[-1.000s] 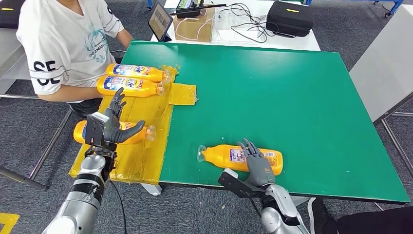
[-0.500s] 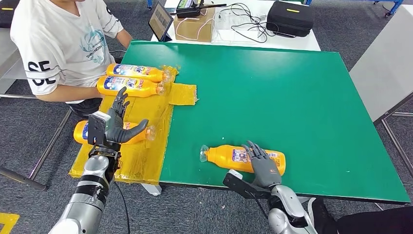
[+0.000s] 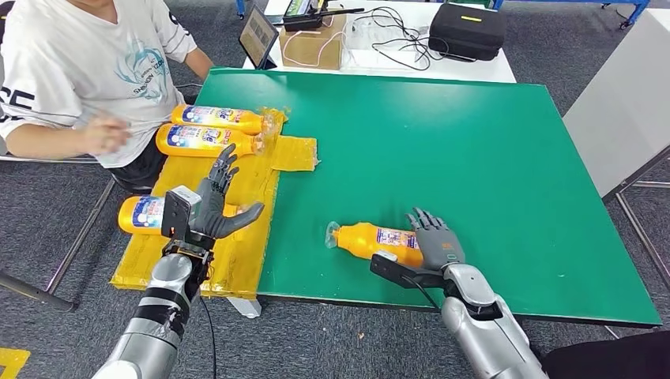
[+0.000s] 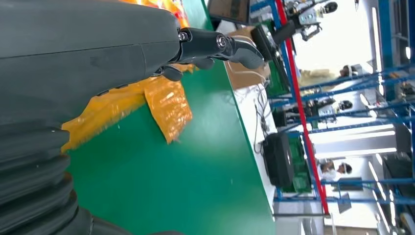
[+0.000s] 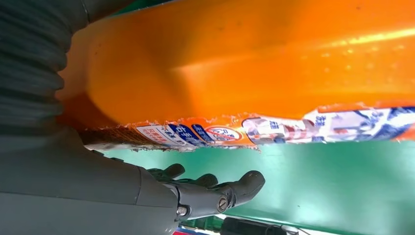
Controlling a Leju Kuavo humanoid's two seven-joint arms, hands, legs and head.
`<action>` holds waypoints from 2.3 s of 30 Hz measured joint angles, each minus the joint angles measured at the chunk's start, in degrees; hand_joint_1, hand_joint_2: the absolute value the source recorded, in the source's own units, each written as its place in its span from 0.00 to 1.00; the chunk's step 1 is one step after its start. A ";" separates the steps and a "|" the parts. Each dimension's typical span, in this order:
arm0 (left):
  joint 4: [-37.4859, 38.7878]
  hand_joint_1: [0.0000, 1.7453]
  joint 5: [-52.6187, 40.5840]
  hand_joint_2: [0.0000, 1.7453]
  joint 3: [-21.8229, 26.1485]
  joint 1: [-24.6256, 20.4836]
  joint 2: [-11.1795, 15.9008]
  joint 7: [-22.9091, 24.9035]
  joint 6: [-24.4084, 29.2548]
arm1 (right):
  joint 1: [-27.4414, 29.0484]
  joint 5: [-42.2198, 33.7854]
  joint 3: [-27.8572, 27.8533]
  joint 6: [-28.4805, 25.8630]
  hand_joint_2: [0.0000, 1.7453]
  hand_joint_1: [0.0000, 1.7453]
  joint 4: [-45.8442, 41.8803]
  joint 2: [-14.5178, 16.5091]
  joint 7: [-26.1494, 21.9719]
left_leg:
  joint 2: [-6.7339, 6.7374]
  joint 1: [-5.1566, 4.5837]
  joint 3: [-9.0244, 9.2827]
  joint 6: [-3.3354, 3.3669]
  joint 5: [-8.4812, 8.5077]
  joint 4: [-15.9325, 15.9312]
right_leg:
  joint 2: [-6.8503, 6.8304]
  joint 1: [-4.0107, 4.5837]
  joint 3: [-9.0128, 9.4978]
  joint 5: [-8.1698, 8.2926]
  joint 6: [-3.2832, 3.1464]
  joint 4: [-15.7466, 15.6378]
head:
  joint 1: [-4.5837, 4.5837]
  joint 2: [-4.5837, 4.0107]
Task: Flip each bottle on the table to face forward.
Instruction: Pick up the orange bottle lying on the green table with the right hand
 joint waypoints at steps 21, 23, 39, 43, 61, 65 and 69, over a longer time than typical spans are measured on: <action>8.15 0.00 -2.44 1.00 -3.80 -2.04 0.26 4.86 0.63 | -7.97 -9.22 2.14 1.55 1.00 1.00 14.79 0.82 -6.45 | 0.01 0.01 1.06 0.08 -0.11 -0.03 | 0.07 0.03 0.47 0.04 -0.13 -0.19 | 0.02 -0.01; 9.52 0.00 -2.36 1.00 -4.05 -2.85 0.32 4.90 1.21 | -7.91 -11.44 1.80 1.31 1.00 1.00 14.84 0.80 -7.66 | 0.02 0.01 1.10 0.06 -0.13 -0.03 | 0.14 0.04 0.70 0.05 -0.13 -0.20 | 0.03 -0.01; 14.89 0.00 -0.88 1.00 -6.57 -4.98 0.43 6.98 6.06 | 3.55 -30.70 -3.19 -11.76 1.00 1.00 1.16 12.10 -19.13 | 0.16 0.32 0.36 -0.26 -0.09 -0.02 | 0.40 0.29 0.30 0.08 -0.20 -0.07 | 0.01 -0.01; 16.31 0.00 2.24 1.00 -7.36 -5.43 0.34 7.50 0.26 | 3.81 -34.62 -3.14 -11.76 1.00 1.00 -0.05 14.58 -20.68 | 0.07 0.30 0.04 -0.25 -0.04 -0.01 | 0.36 0.25 0.07 0.09 -0.19 -0.05 | 0.02 -0.02; 13.37 0.00 18.89 1.00 -14.83 -4.32 -0.67 10.40 -17.64 | 2.29 -38.80 3.09 -12.69 1.00 1.00 -0.24 18.35 -21.88 | -0.02 0.25 -0.23 -0.24 -0.07 -0.01 | 0.30 0.20 -0.16 0.06 -0.18 -0.06 | 0.02 -0.02; 11.67 0.00 19.80 1.00 -16.19 -3.89 -0.46 10.12 -17.76 | 2.29 -38.52 3.80 -12.45 1.00 1.00 -0.22 18.03 -21.64 | -0.02 0.25 -0.24 -0.24 -0.07 -0.01 | 0.30 0.20 -0.16 0.06 -0.18 -0.06 | 0.01 -0.01; 10.90 0.00 19.90 1.00 -16.76 -3.58 -0.27 9.88 -17.67 | 2.27 -38.39 4.20 -12.34 1.00 1.00 -0.21 17.99 -21.58 | -0.02 0.25 -0.24 -0.24 -0.07 -0.01 | 0.30 0.21 -0.17 0.06 -0.18 -0.06 | 0.01 -0.01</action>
